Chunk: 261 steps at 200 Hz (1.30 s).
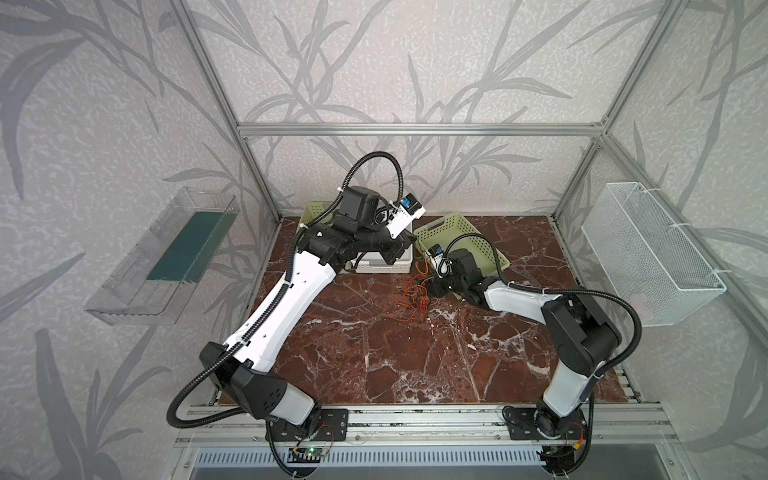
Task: Untangle the cables
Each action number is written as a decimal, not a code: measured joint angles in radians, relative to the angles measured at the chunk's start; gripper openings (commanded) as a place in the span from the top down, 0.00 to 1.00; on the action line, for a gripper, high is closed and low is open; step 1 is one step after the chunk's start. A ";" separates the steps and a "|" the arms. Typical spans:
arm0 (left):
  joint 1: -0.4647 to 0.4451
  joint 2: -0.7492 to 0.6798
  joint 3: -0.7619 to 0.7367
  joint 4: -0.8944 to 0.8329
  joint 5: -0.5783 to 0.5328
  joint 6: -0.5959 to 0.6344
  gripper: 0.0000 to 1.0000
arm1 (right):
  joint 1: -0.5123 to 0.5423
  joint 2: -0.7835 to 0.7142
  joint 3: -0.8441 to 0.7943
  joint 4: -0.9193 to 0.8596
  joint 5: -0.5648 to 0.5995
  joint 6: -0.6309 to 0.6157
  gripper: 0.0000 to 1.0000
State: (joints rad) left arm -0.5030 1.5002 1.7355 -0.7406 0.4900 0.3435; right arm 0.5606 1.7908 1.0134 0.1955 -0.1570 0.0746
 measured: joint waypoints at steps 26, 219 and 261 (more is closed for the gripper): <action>0.009 -0.003 0.018 0.005 0.014 -0.003 1.00 | -0.005 -0.009 -0.007 -0.015 -0.002 -0.018 0.15; 0.013 -0.013 -0.154 0.134 0.073 -0.052 1.00 | -0.050 -0.529 -0.200 0.140 -0.294 -0.082 0.29; 0.010 -0.029 -0.166 0.154 0.080 -0.056 1.00 | -0.058 -0.540 -0.198 0.165 -0.322 -0.041 0.36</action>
State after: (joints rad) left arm -0.4931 1.4712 1.5692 -0.5865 0.5705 0.2874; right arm 0.5022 1.2510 0.8150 0.3607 -0.4793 0.0334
